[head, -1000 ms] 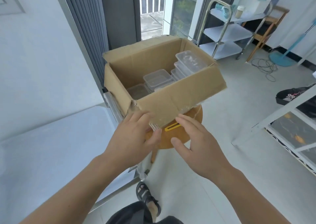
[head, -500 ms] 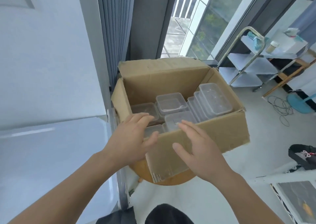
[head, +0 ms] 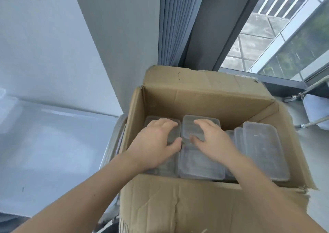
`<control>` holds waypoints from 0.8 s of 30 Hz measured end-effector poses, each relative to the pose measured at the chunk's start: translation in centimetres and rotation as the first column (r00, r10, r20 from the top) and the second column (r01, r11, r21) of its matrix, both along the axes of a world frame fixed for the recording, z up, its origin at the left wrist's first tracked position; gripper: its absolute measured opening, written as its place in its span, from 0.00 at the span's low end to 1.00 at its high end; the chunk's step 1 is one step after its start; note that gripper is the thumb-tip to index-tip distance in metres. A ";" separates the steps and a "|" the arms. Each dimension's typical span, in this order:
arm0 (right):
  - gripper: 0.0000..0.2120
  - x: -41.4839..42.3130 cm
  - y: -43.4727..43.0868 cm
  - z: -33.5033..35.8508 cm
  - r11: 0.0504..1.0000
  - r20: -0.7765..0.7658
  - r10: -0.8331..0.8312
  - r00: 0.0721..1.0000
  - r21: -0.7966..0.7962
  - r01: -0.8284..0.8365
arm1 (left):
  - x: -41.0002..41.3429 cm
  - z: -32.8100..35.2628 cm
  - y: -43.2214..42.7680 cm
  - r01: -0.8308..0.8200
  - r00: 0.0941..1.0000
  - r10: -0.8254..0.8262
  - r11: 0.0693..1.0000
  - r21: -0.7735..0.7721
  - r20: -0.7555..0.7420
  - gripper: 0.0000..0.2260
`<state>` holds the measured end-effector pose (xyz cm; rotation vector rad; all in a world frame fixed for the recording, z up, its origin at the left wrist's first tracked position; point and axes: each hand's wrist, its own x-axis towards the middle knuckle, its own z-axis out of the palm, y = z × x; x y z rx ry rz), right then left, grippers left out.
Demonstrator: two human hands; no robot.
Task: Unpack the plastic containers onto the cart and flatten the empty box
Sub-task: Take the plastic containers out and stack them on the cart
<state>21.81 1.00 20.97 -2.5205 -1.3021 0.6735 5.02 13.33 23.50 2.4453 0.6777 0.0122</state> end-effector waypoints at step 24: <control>0.42 10.9 4.3 -11.8 0.912 0.136 0.128 0.982 -0.405 -0.063 | 8.1 -7.7 -1.0 -0.115 0.953 0.103 0.993 -0.027 -0.284 0.26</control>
